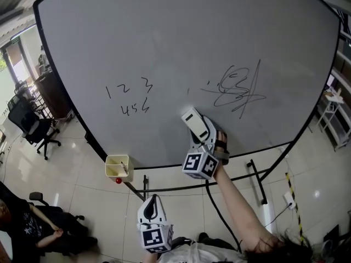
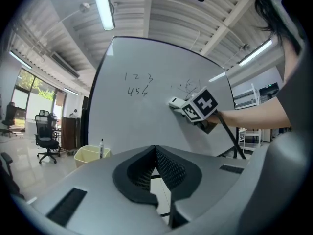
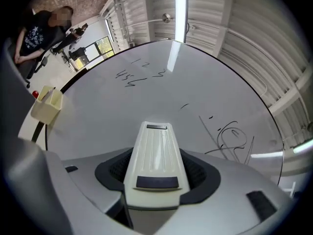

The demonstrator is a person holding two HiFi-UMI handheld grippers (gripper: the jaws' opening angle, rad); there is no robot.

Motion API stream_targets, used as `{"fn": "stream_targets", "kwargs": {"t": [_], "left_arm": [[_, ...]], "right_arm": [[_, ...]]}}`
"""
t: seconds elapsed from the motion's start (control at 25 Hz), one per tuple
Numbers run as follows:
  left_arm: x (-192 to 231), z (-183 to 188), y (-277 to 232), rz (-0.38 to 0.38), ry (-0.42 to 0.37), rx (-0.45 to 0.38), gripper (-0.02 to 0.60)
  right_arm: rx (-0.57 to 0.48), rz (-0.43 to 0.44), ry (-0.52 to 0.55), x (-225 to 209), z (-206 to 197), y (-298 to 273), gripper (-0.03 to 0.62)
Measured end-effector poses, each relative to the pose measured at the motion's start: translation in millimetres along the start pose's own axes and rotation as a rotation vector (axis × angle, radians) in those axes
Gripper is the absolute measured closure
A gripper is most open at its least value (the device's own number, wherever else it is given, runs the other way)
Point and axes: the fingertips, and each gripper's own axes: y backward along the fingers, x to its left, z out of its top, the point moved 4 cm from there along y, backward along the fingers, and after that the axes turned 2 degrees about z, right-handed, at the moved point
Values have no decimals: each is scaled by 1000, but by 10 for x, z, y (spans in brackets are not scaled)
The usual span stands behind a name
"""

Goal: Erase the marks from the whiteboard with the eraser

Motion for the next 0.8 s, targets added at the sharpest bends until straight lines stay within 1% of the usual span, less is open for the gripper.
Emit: {"fn": "stream_targets", "kwargs": {"t": [0.04,0.12,0.2,0.24,0.28,0.32,0.36,0.52,0.56,0.6,0.64,0.68,0.8], "left_arm": [[40,3,3,14,3,-3,591],[96,-8,-8,35,9,-5,591],[73,-16,-20,32,9,0,591],[44,-9,-23,23,10,2,591],[18,-5,-25,16,13,4,591],[0,-5,-26,10,18,6,591],[-13,-10,-25,7,22,9,591],[17,-48,-9,24,30,12,591],[37,-50,-3,33,31,10,591],[57,-42,6,41,31,8,591],[79,-27,18,52,31,7,591],[103,-6,25,63,32,8,591],[121,29,15,74,39,9,591]], "right_arm": [[-14,-20,-25,-158,109,-31,309],[-61,-73,-113,-628,431,-111,309],[-107,-108,-216,-1068,744,-162,309],[-123,-114,-258,-1195,850,-175,309],[-133,-115,-283,-1232,902,-180,309],[-134,-112,-286,-1173,887,-176,309],[-125,-102,-265,-1022,800,-160,309],[-24,6,-77,-53,134,-36,309],[-6,29,-23,83,23,-16,309],[2,38,17,111,-22,-6,309],[0,32,24,24,2,-10,309],[-12,12,-7,-169,81,-32,309],[-78,-81,-192,-1068,439,-125,309]]}}
